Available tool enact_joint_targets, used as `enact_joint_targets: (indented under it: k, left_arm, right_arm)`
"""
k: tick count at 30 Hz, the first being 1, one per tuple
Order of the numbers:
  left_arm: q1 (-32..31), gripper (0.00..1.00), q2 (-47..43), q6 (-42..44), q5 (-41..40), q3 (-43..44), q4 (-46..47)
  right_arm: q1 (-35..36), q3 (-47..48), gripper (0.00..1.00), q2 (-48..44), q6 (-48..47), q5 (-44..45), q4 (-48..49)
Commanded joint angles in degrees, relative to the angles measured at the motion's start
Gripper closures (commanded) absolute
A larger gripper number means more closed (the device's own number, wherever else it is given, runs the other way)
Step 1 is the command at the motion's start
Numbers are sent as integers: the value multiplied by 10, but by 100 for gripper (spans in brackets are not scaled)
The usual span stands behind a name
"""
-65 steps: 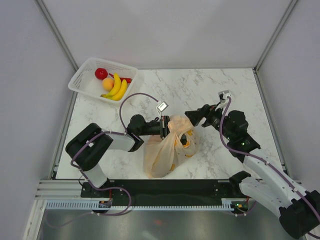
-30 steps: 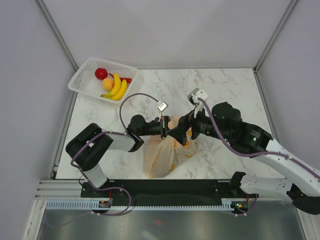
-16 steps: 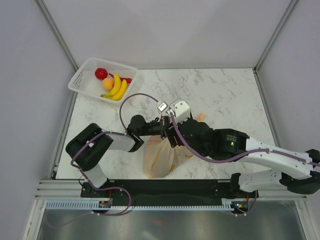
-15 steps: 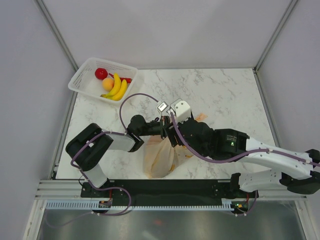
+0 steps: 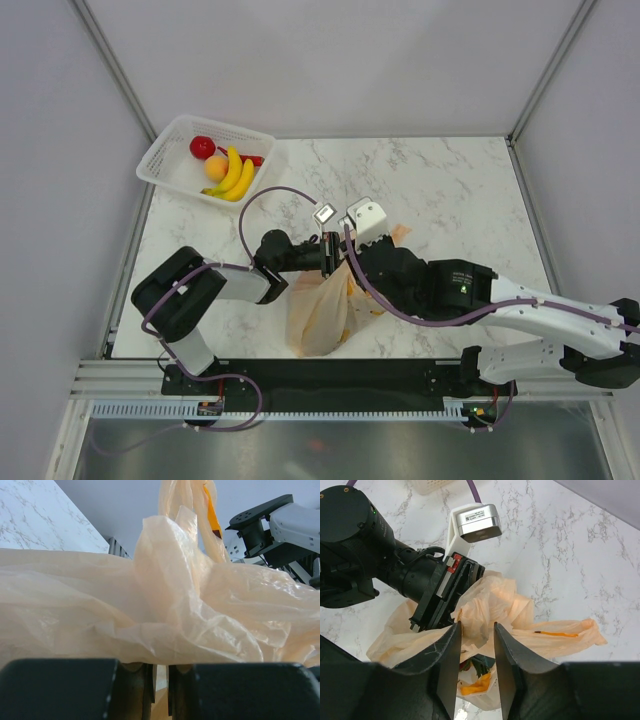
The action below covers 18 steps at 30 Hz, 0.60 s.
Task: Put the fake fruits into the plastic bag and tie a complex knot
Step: Tie the plastic bag at the center of the board.
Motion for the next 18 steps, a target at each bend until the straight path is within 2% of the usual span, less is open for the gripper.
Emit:
enact_joint_targets:
  k: [1, 4, 5, 7, 18]
  left_arm:
    - [-4, 84, -1, -10, -1, 6, 18]
    - [-3, 84, -2, -8, -1, 6, 16]
    - [-4, 84, -2, -9, -1, 5, 16]
    - [-3, 84, -2, -8, -1, 6, 16]
    - [-3, 84, -1, -11, 3, 8, 17]
  right_arm:
    - [4, -4, 61, -7, -1, 18, 2]
    - [4, -4, 77, -9, -2, -2, 6]
    - [4, -4, 90, -13, -1, -9, 10]
    - [4, -5, 100, -26, -1, -30, 14]
    - [4, -54, 100, -86, 35, -79, 3]
